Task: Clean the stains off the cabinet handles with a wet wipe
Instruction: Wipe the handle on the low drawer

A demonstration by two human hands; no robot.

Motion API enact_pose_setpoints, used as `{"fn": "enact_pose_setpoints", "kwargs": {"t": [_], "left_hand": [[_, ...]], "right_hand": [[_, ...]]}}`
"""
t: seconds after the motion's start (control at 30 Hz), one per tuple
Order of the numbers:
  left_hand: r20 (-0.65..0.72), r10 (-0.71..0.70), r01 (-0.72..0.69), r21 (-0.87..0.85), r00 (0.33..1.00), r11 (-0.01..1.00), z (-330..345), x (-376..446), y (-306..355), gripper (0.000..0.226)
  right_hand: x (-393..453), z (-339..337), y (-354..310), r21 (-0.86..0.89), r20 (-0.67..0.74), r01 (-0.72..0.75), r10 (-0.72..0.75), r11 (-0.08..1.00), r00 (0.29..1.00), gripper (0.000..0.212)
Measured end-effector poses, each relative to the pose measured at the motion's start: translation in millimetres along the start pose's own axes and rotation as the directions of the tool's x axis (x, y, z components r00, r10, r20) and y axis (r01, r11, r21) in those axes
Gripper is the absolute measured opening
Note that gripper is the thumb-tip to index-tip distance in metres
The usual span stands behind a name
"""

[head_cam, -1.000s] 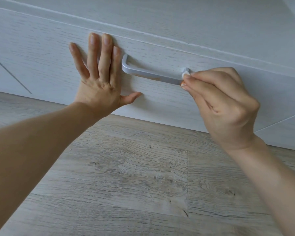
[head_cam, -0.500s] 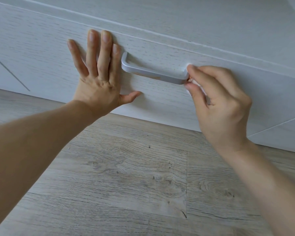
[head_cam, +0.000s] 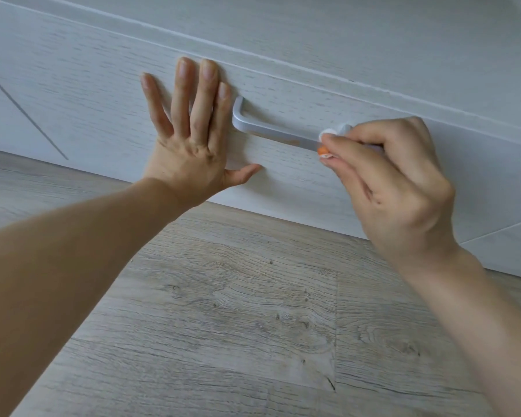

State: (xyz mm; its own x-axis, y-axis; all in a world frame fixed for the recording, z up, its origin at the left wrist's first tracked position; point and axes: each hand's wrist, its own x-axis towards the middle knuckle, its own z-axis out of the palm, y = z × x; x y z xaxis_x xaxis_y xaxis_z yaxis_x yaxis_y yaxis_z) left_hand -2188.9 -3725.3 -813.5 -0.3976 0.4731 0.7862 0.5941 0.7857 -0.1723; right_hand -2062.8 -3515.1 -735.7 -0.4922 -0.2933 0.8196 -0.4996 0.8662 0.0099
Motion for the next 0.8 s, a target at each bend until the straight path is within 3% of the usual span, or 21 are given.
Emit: {"fn": "enact_pose_setpoints", "kwargs": {"t": [0.33, 0.8], "left_hand": [[-0.01, 0.002, -0.002, -0.004, 1.0, 1.0, 0.2, -0.8, 0.2, 0.115], [-0.01, 0.008, -0.008, 0.021, 1.0, 1.0, 0.4, 0.8, 1.0, 0.115]], "right_hand": [[0.5, -0.4, 4.6, -0.153, -0.053, 0.191, -0.201, 0.97, 0.978, 0.007], [0.6, 4.2, 1.0, -0.201, -0.064, 0.206, -0.222, 0.958, 0.973, 0.005]]}}
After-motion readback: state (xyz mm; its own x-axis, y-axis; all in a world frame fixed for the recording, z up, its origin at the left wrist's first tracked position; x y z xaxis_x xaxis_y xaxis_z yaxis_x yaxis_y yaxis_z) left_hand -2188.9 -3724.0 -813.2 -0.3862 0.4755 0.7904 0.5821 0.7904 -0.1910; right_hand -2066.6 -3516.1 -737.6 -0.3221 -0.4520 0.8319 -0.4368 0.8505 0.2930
